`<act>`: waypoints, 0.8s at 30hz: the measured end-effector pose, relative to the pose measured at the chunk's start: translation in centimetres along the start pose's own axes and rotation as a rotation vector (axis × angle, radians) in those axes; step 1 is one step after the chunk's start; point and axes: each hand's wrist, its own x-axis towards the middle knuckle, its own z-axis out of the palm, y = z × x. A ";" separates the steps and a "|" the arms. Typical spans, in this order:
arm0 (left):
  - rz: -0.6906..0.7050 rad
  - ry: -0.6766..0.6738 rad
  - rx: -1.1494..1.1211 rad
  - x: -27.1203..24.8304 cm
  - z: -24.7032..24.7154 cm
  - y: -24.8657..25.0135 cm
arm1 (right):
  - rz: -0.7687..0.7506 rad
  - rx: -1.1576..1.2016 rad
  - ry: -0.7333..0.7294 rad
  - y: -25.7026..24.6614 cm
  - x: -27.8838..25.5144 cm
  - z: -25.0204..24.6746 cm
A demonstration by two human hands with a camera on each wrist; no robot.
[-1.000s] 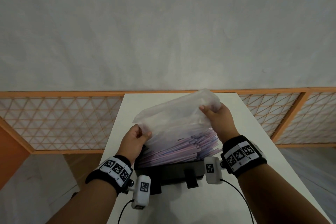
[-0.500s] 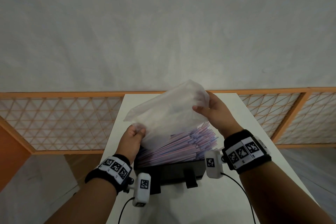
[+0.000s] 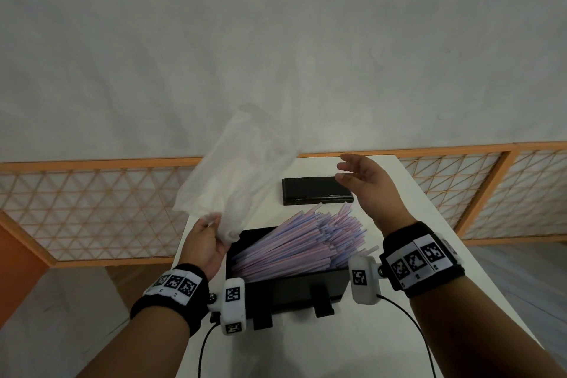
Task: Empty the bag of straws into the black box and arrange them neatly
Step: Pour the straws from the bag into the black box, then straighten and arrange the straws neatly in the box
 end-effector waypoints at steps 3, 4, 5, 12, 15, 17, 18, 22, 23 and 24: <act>-0.012 0.062 0.032 0.3 -1.5 -0.2 | 0.009 -0.033 0.019 0.0 -0.4 -0.6; -0.027 0.089 0.061 0.4 -2.1 -0.4 | 0.012 -0.038 0.031 0.1 -0.5 -0.8; -0.045 0.117 0.099 0.5 -2.9 -0.7 | 0.016 -0.041 0.043 0.3 -0.6 -0.9; -0.387 0.291 0.296 -0.2 -8.3 -3.7 | 0.049 -0.107 0.042 0.9 -1.2 -0.8; -0.717 0.223 0.523 -2.1 -8.9 -4.0 | 0.053 -0.129 0.040 0.8 -1.3 -0.8; -0.704 0.172 0.957 -2.7 -9.3 -3.5 | 0.044 -0.153 0.043 0.5 -1.3 -0.8; -0.577 0.137 1.205 -2.6 -9.5 -3.1 | 0.033 -0.165 0.045 0.3 -1.4 -0.9; 0.194 0.086 1.465 -1.5 -8.0 -0.6 | -0.037 -0.265 0.034 -0.8 -2.0 -0.4; 0.325 0.077 1.390 -1.6 -6.8 0.1 | -0.059 -0.305 0.006 -1.1 -2.3 0.1; 0.443 0.029 1.339 -1.6 -5.4 0.8 | -0.086 -0.347 -0.043 -1.5 -2.7 0.8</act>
